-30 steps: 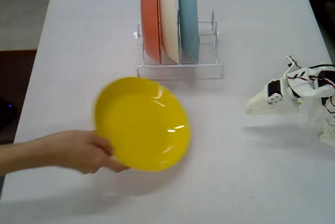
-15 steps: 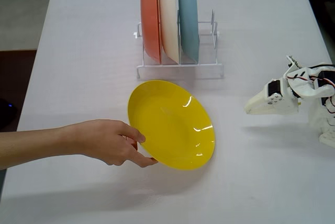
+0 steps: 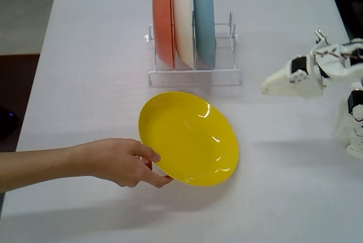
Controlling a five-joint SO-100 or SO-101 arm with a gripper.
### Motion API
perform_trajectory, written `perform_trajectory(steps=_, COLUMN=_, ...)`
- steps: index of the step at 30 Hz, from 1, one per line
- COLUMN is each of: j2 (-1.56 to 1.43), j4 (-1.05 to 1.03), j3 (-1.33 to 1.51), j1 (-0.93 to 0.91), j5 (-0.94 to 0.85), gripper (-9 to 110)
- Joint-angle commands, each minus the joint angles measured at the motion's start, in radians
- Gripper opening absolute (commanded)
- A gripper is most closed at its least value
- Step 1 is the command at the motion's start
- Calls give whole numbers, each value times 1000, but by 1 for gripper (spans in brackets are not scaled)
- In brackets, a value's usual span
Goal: Can you put the plate away?
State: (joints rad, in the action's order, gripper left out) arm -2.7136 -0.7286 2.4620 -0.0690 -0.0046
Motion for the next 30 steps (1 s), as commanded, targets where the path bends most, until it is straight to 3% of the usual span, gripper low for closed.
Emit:
perform_trajectory(steps=1, j2=209, j4=48, j3=-244, j1=2, j5=-32, gripper=-1)
perform_trajectory(steps=7, j2=423, j4=81, j3=-449, j1=44, j5=9, gripper=-1)
perform_trajectory(steps=19, j2=891, j4=-121, j3=-1014, j1=285, j5=52, gripper=-1)
perform_trajectory(steps=30, j2=1203, j4=-183, j3=-1448, j1=291, j5=41, gripper=0)
